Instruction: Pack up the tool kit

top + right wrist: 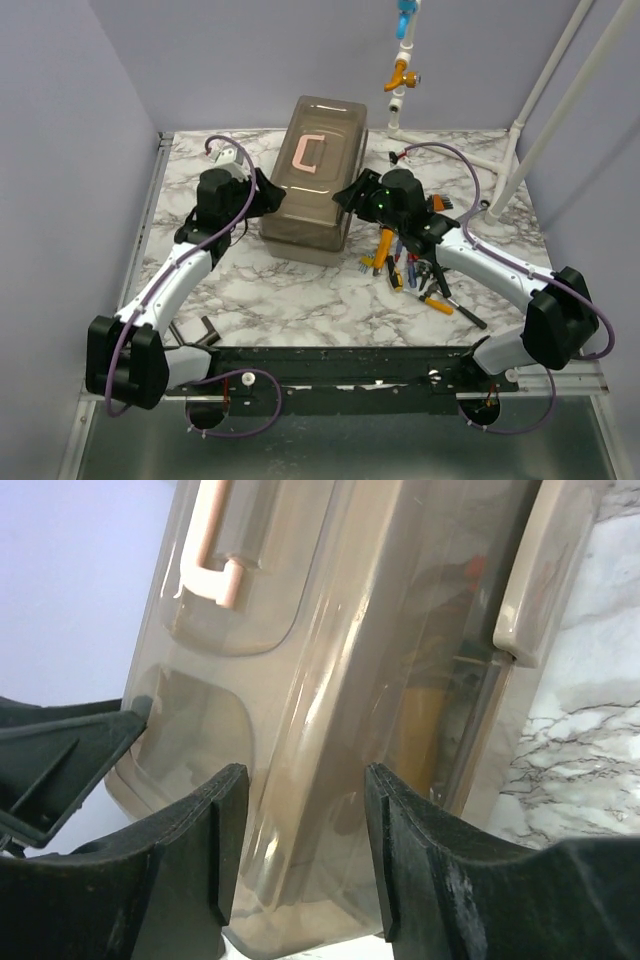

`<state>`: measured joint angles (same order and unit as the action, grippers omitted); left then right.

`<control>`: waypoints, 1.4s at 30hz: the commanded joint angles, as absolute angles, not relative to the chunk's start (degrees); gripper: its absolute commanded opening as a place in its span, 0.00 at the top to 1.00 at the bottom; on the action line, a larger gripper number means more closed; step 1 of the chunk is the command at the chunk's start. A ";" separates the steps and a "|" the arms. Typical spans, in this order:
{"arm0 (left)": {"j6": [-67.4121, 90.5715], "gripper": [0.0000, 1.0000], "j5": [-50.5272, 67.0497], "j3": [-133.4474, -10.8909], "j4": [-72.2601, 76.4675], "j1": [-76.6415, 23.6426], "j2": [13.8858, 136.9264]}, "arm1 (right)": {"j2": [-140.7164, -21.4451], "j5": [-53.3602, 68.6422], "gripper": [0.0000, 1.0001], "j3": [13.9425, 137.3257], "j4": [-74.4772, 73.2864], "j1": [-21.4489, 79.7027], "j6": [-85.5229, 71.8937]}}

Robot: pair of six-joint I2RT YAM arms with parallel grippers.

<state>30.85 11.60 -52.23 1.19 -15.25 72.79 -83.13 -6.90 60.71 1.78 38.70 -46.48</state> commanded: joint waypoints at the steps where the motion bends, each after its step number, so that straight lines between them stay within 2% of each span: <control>1: 31.96 0.43 17.03 -44.39 -2.01 -16.95 65.45 | -84.87 -0.35 0.43 58.51 -1.36 40.08 -45.96; 6: 32.12 0.42 15.87 -42.14 -5.42 -17.28 59.32 | -83.95 0.42 0.41 56.91 -0.60 40.08 -46.35; 9: 30.88 0.36 11.98 -43.72 -9.57 -17.08 57.73 | -84.43 3.80 0.42 56.22 2.53 40.60 -48.35; 13: 29.78 0.32 10.83 -47.00 -13.04 -16.20 58.66 | -85.82 1.90 0.42 57.11 3.66 44.54 -49.39; 20: 30.26 0.22 11.41 -48.10 -12.49 -14.68 57.31 | -86.01 0.70 0.41 59.07 3.32 47.53 -49.39; 22: 30.80 0.19 11.45 -48.70 -12.93 -14.68 57.06 | -85.34 -2.47 0.35 60.11 1.43 47.47 -48.70; 25: 30.69 0.10 9.51 -50.12 -14.74 -14.68 56.26 | -83.28 -5.33 0.14 61.25 -1.61 47.29 -47.12; 27: 30.00 0.02 8.53 -52.36 -17.10 -14.68 56.24 | -81.56 -6.18 0.07 61.75 -2.71 46.71 -46.11; 28: 29.82 0.02 7.61 -53.65 -18.72 -14.74 56.36 | -80.59 -6.47 0.05 61.98 -3.13 46.28 -45.78; 32: 28.78 0.02 5.45 -59.24 -22.48 -14.98 57.52 | -76.85 -6.36 0.00 61.32 -3.34 42.95 -44.22; 36: 27.35 0.02 3.39 -67.51 -27.14 -15.63 62.13 | -75.16 1.61 0.00 59.11 -1.32 34.81 -43.90; 42: 24.87 0.01 3.75 -77.96 -30.57 -15.97 73.03 | -75.40 17.00 0.00 48.64 16.25 22.39 -45.59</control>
